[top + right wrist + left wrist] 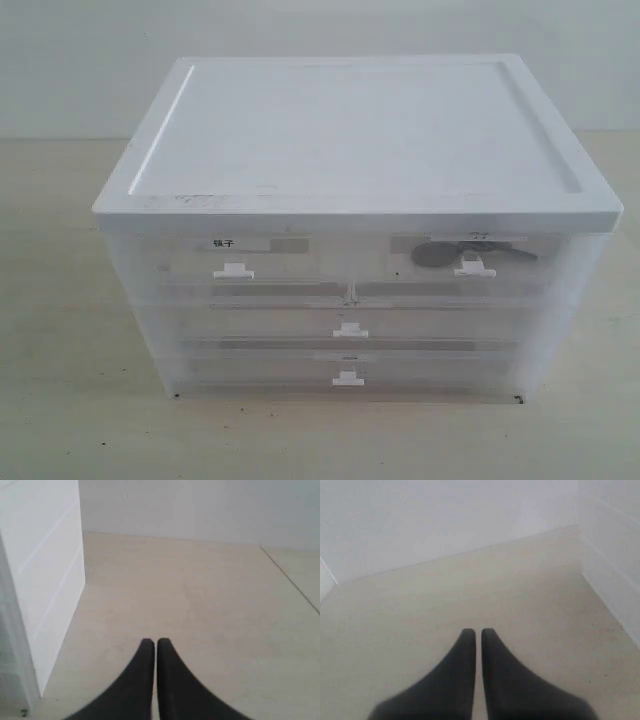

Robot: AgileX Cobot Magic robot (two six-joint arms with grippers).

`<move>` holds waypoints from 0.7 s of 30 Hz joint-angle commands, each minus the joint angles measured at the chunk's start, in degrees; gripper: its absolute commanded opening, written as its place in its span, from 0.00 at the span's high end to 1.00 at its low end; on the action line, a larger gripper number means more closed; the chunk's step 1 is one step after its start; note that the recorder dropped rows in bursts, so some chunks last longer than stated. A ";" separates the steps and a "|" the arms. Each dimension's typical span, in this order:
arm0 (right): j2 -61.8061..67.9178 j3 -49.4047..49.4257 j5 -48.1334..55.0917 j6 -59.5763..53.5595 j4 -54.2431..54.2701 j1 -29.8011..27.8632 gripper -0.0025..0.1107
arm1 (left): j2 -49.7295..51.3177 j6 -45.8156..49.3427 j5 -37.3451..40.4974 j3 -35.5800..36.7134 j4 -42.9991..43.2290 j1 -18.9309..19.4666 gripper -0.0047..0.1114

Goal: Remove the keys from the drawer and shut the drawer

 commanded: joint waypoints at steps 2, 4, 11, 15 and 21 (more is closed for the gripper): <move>-0.24 -0.03 -9.18 -3.13 -0.20 0.04 0.98 | -0.20 1.43 -8.22 0.19 -1.03 -0.37 0.92; -0.24 -0.03 -16.99 -2.48 0.30 0.04 0.98 | -0.20 1.09 -14.70 0.19 -1.03 -0.37 0.92; -0.24 -0.03 -35.75 1.30 0.30 0.04 0.98 | -0.20 -16.42 -31.04 0.19 -1.03 -0.37 0.92; -0.24 -0.03 -43.06 10.74 0.46 0.04 0.98 | -0.20 -33.90 -35.21 0.19 -1.03 -0.37 0.92; -0.24 -0.03 -45.15 23.23 0.99 0.04 0.98 | -0.20 -51.04 -40.86 0.19 13.80 -0.37 0.92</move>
